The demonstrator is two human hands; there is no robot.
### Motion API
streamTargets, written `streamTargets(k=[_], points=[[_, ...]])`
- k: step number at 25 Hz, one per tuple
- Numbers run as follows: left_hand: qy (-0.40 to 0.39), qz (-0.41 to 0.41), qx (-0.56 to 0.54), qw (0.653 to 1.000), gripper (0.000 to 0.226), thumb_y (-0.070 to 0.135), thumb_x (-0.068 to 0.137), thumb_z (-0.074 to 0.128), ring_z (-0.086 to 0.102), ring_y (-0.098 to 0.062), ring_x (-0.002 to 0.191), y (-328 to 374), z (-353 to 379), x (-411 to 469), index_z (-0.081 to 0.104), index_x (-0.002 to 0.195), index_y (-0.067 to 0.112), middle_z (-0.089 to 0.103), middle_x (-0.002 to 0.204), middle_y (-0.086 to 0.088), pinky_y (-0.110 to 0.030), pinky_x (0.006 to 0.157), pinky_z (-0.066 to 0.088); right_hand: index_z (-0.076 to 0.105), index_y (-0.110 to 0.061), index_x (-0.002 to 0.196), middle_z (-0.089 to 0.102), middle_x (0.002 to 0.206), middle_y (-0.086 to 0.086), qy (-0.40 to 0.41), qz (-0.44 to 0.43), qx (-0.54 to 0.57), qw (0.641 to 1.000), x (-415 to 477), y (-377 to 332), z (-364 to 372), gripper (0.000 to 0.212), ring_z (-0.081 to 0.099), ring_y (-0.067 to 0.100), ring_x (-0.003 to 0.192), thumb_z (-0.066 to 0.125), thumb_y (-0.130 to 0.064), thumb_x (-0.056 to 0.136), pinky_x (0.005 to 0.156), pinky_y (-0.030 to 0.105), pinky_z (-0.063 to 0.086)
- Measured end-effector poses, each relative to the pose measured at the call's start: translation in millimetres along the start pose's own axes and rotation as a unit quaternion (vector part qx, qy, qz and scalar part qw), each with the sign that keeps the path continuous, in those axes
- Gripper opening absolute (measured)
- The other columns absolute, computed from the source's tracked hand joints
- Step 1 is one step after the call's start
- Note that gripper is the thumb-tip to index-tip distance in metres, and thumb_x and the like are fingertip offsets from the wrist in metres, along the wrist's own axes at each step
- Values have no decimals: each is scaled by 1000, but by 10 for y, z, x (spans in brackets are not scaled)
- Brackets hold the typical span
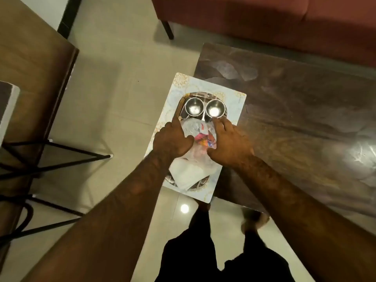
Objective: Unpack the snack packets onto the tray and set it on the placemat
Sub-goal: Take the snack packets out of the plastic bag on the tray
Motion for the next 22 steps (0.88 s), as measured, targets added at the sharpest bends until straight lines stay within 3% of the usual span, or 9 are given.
streamTargets(k=[3,6,8,11,14,16,18,20,22], points=[[-45,-74,-122,989,82,42,89,66,52,-39,130,-136,198,-2,26,151,7,50,146,-17,-47,108,45,15,-24,167,18,173,5,-17,-3,14,1000,76,-50,192,101,28,33,157,71,-42,86,117,57,41],[-71,-136,-275,949,73,17,86,71,58,-30,118,-281,406,-51,32,147,5,55,139,-13,-35,92,53,7,-28,168,5,175,4,-41,19,27,999,118,-143,438,108,13,37,161,76,-44,85,119,62,38],[-70,-157,-300,938,69,6,82,70,62,-33,114,-387,461,-52,38,143,4,60,132,-16,-41,95,55,3,-28,168,0,175,5,-36,27,28,999,135,-197,523,114,10,39,161,78,-45,84,119,63,38],[-45,-174,-361,915,57,7,75,73,69,-38,106,-490,473,-44,56,129,1,68,118,-21,-51,94,58,6,-26,168,7,173,8,-11,34,24,999,158,-228,550,114,23,40,155,80,-44,83,113,57,47],[-41,-208,-473,855,40,6,75,73,73,-26,79,-547,470,-102,68,113,-1,75,92,-12,-33,68,61,14,-24,166,21,167,10,17,38,37,998,174,-220,472,105,37,38,145,78,-43,85,106,51,51],[-82,-247,-528,808,22,15,86,70,67,-18,63,-571,514,-156,68,105,4,66,64,-2,-29,63,57,18,-25,165,28,162,10,31,42,53,997,188,-217,392,99,42,37,140,76,-37,86,102,50,52],[-155,-273,-537,783,21,33,90,67,57,-15,57,-522,567,-221,66,101,15,53,53,4,-33,71,57,23,-27,163,32,158,10,37,43,54,997,202,-219,359,94,45,36,137,75,-30,85,99,48,53],[-197,-254,-485,813,23,36,86,69,55,-15,67,-476,556,-238,65,100,19,59,70,1,-36,79,54,25,-28,162,33,157,10,34,48,46,997,203,-218,361,90,45,35,137,74,-27,87,99,47,53],[-188,-208,-453,847,20,20,82,70,60,-20,84,-425,493,-221,66,101,14,66,90,-5,-39,85,52,26,-27,162,34,157,11,30,62,53,996,213,-192,354,84,45,35,139,71,-29,90,102,48,53]])
Point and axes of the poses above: each hand's wrist, its own x-axis towards the middle knuckle, its own z-axis out of the palm, y = z × x, the point moved 6 cm from there along x, towards the middle knuckle
